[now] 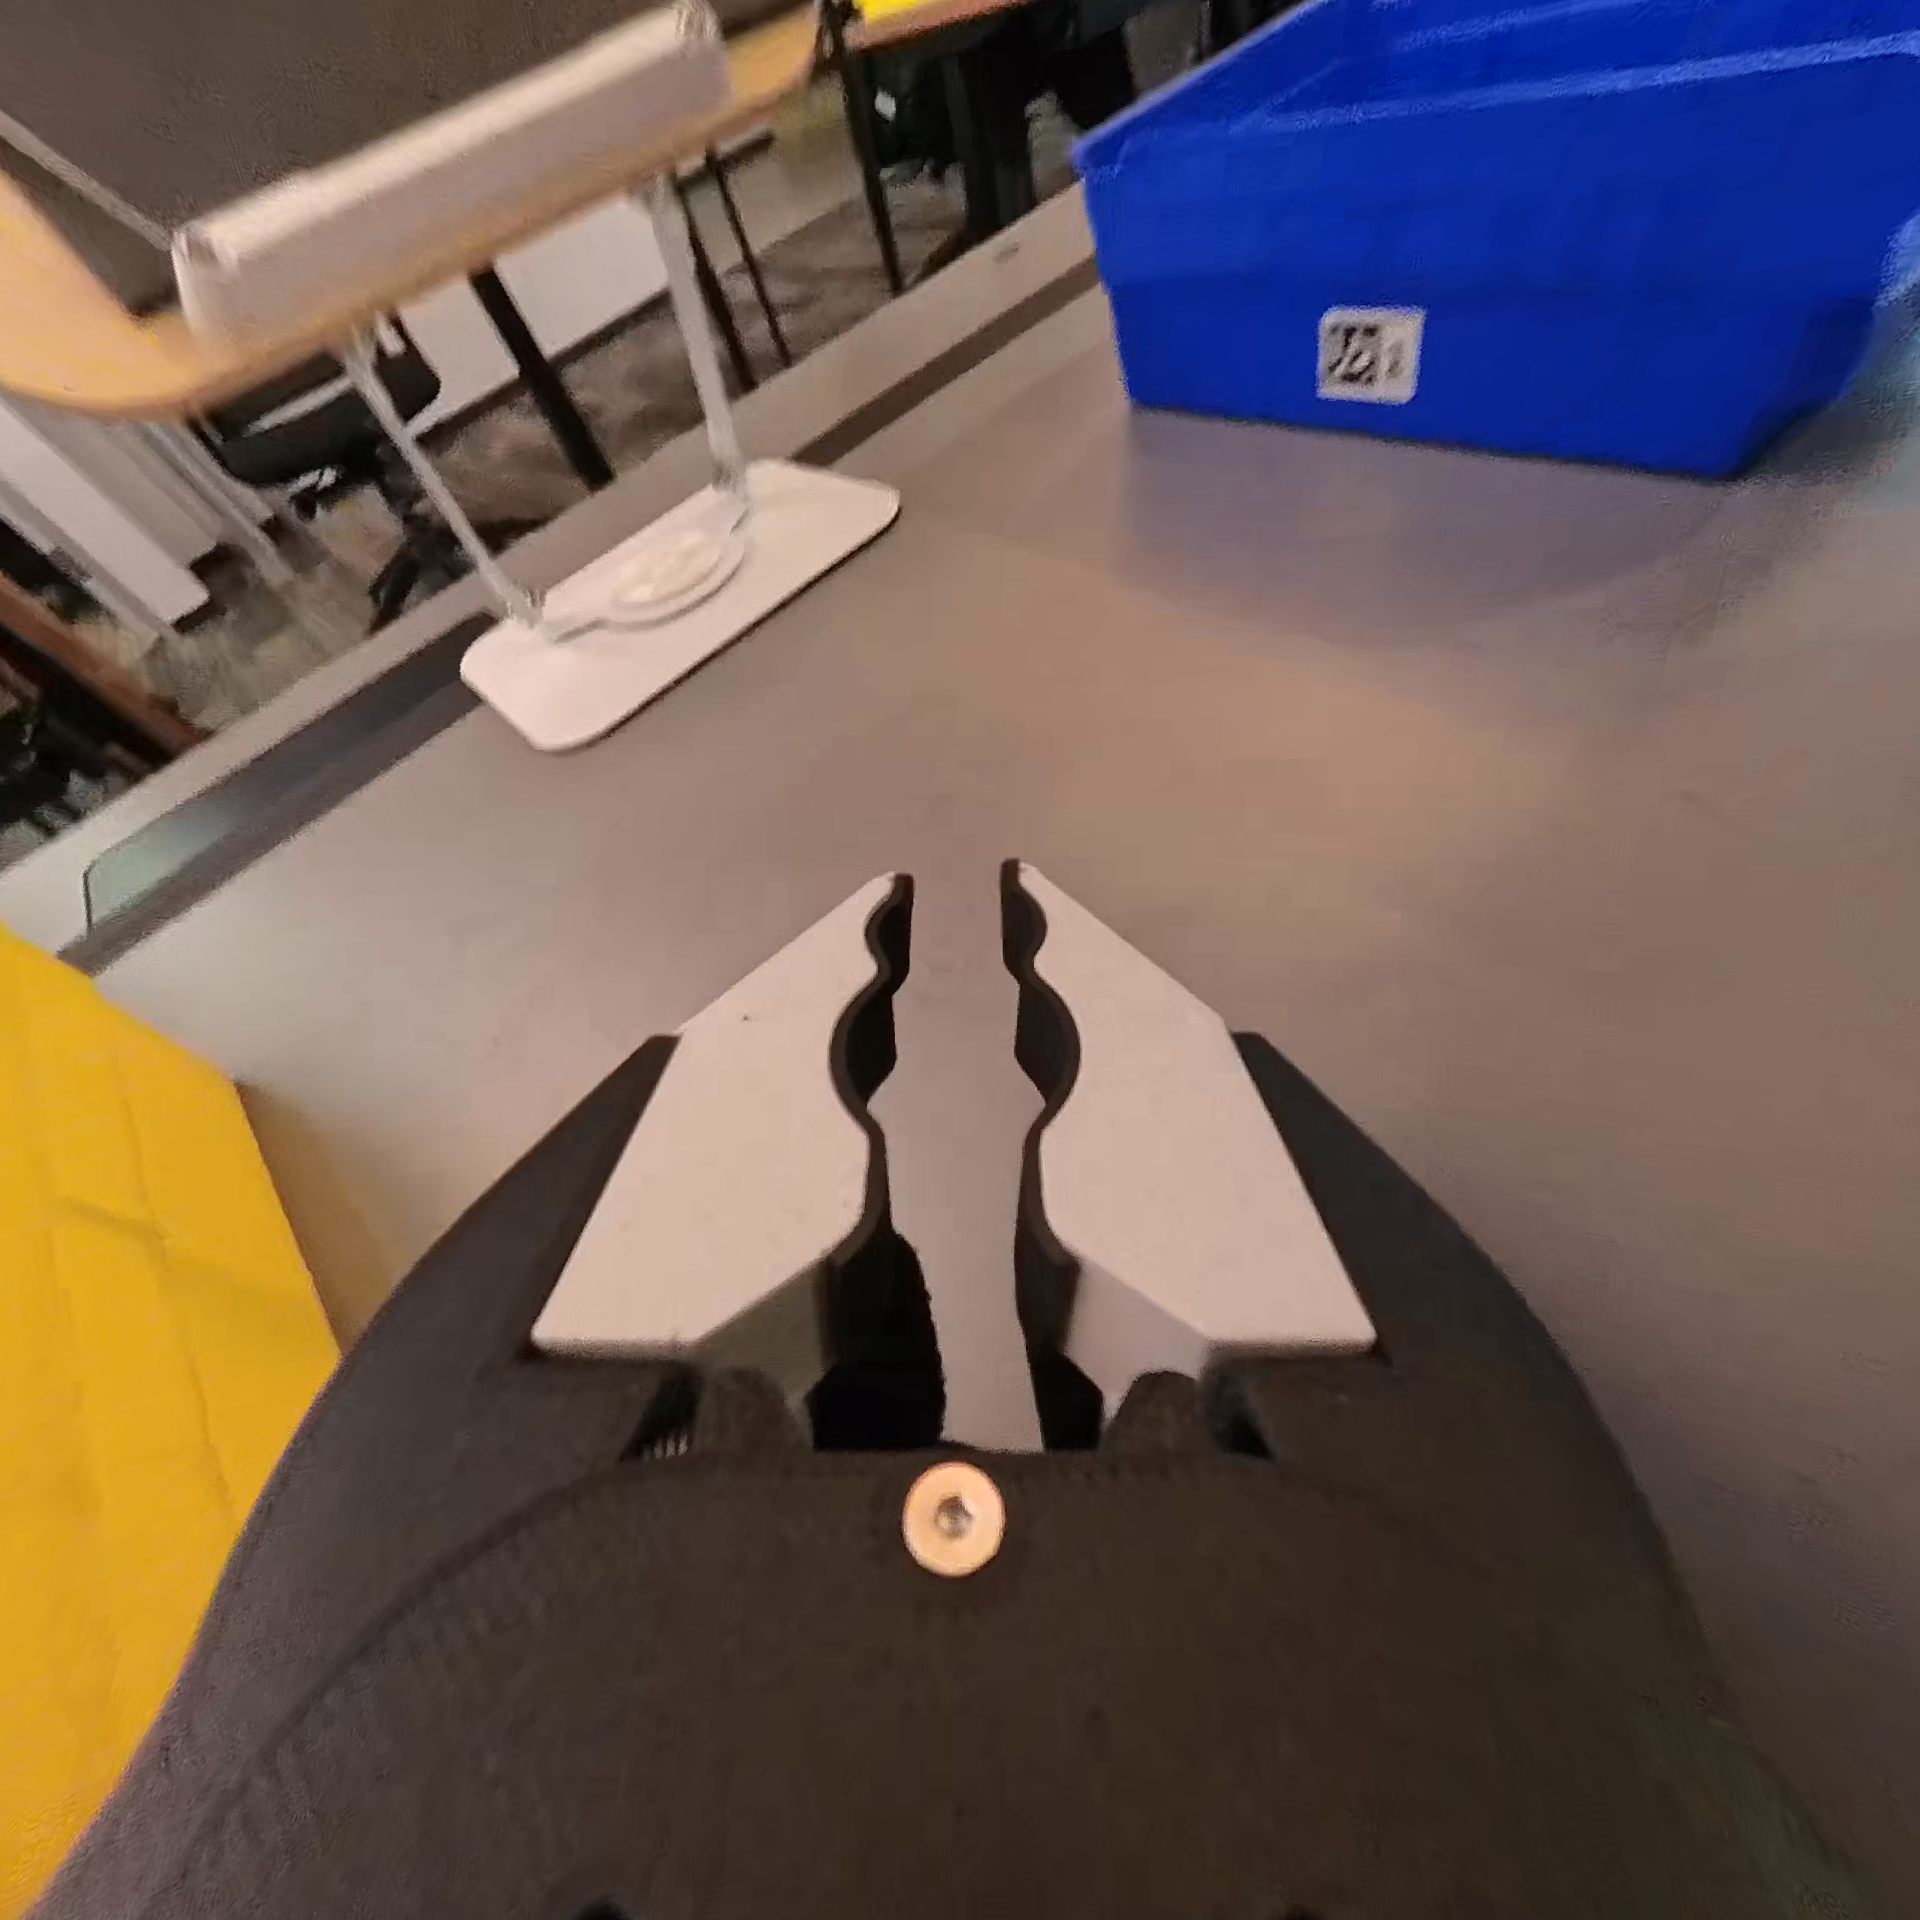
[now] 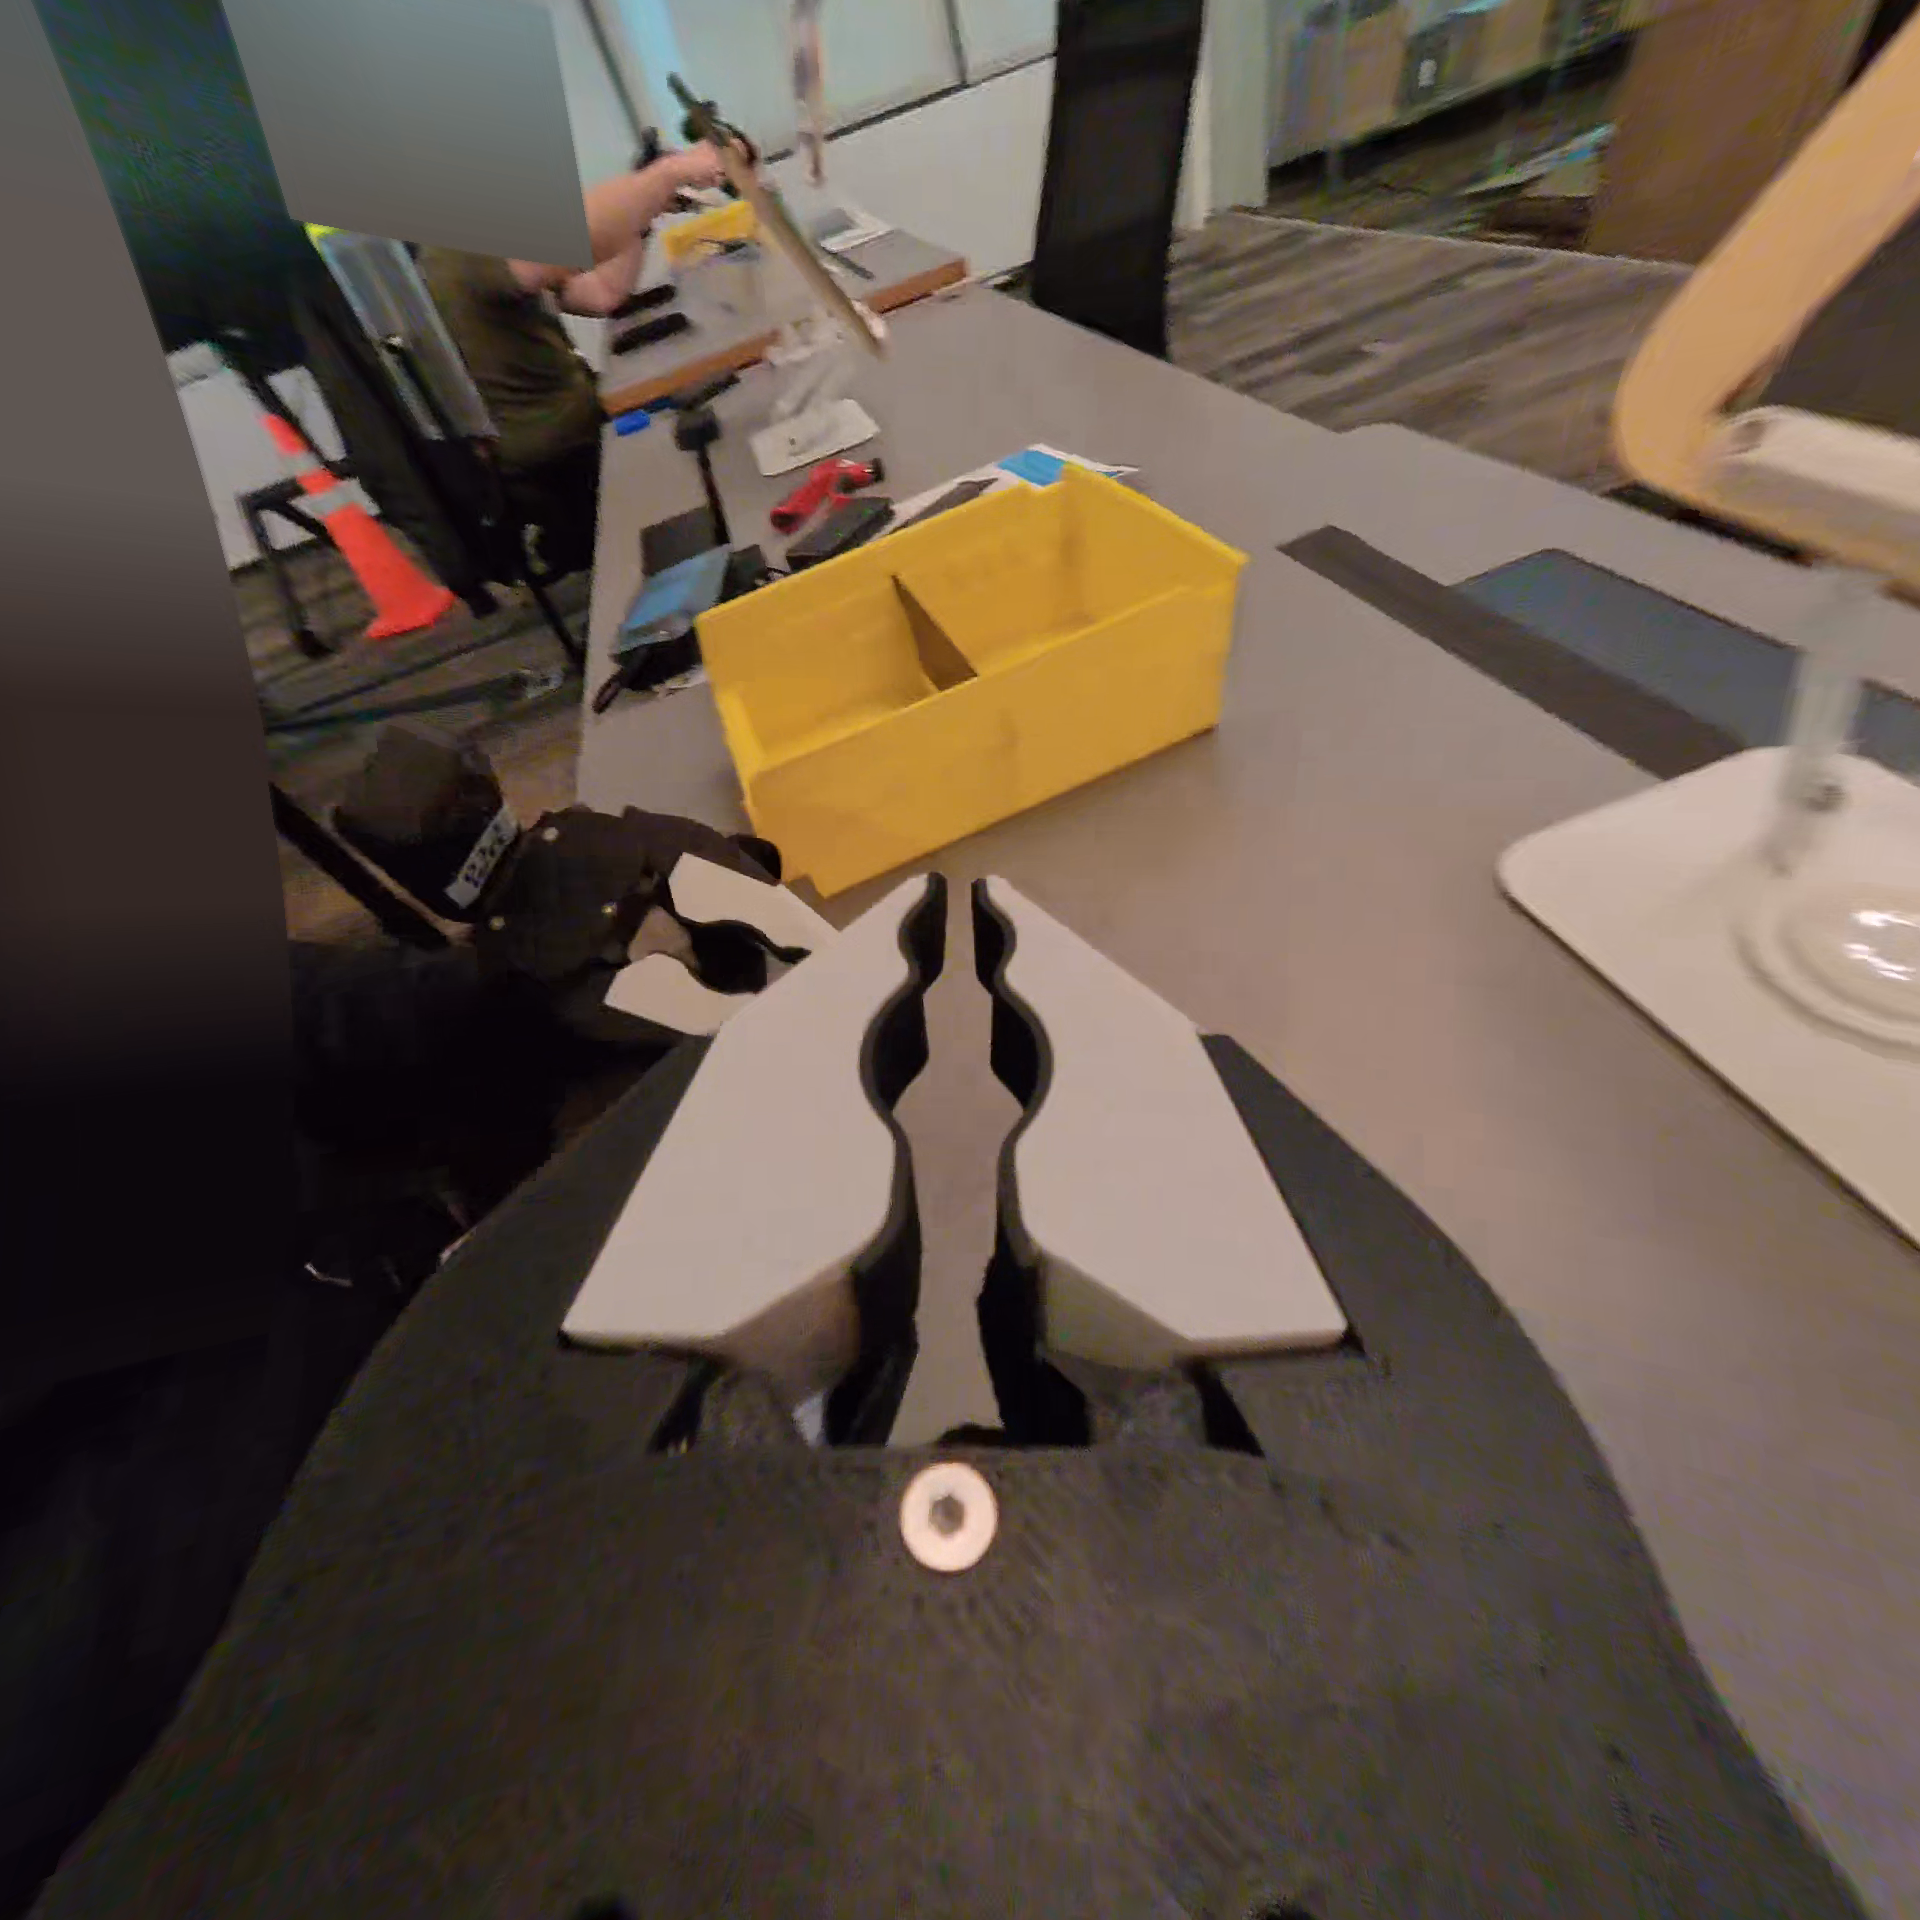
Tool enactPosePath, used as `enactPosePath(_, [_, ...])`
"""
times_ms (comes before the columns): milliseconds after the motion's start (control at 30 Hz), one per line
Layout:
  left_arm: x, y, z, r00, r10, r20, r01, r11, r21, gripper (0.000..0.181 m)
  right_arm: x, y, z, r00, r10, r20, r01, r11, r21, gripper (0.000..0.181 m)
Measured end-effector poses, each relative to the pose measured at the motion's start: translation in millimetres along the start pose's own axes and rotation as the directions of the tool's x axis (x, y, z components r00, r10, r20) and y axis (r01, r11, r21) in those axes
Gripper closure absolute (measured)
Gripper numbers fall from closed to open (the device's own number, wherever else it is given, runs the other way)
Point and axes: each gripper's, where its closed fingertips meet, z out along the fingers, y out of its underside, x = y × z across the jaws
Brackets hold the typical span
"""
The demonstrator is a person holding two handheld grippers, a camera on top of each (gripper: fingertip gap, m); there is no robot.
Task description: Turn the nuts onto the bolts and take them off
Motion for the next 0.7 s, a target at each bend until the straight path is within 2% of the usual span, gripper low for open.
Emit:
enactPosePath(67, [-3.9,-21.0,-12.3,0.997,0.073,0.032,-0.074,0.997,0.03,0.166,-7.2,13.6,41.0,0.996,0.036,0.088,-0.035,0.999,-0.006,0.178])
enactPosePath(133, [-23.3,-37.5,-28.0,0.988,0.12,0.099,-0.123,0.992,0.033,0.165,-9.4,29.0,74.7,0.985,0.068,0.159,-0.067,0.998,-0.016,0.178])
enactPosePath(200, [-55.3,-46.3,-46.0,0.974,0.137,0.182,-0.143,0.99,0.017,0.164,-4.4,42.4,98.8,0.975,0.106,0.194,-0.105,0.994,-0.014,0.177])
enactPosePath(267, [-98.2,-43.8,-63.1,0.949,0.162,0.269,-0.15,0.986,-0.066,0.163,3.3,56.2,114.4,0.971,0.124,0.204,-0.123,0.992,-0.016,0.177])
enactPosePath(400, [-187.8,-3.4,-79.8,0.933,0.164,0.319,-0.047,0.938,-0.343,0.163,18.5,79.9,127.5,0.967,0.154,0.204,-0.153,0.988,-0.02,0.178])
enactPosePath(500, [-247.6,27.6,-80.0,0.938,0.113,0.327,0.059,0.88,-0.472,0.166,28.8,99.2,133.2,0.954,0.213,0.209,-0.206,0.977,-0.058,0.178])
enactPosePath(567, [-278.5,46.4,-73.2,0.946,0.057,0.319,0.129,0.837,-0.532,0.166,34.2,105.2,133.3,0.948,0.24,0.207,-0.231,0.971,-0.066,0.178])
enactPosePath(633, [-295.1,75.6,-62.5,0.959,-0.069,0.274,0.231,0.751,-0.618,0.163,35.9,103.8,132.5,0.949,0.24,0.206,-0.233,0.971,-0.055,0.178])
enactPosePath(700, [-311.9,96.8,-50.3,0.952,-0.148,0.267,0.292,0.699,-0.653,0.164,34.4,107.8,135.0,0.955,0.222,0.196,-0.211,0.975,-0.075,0.178])
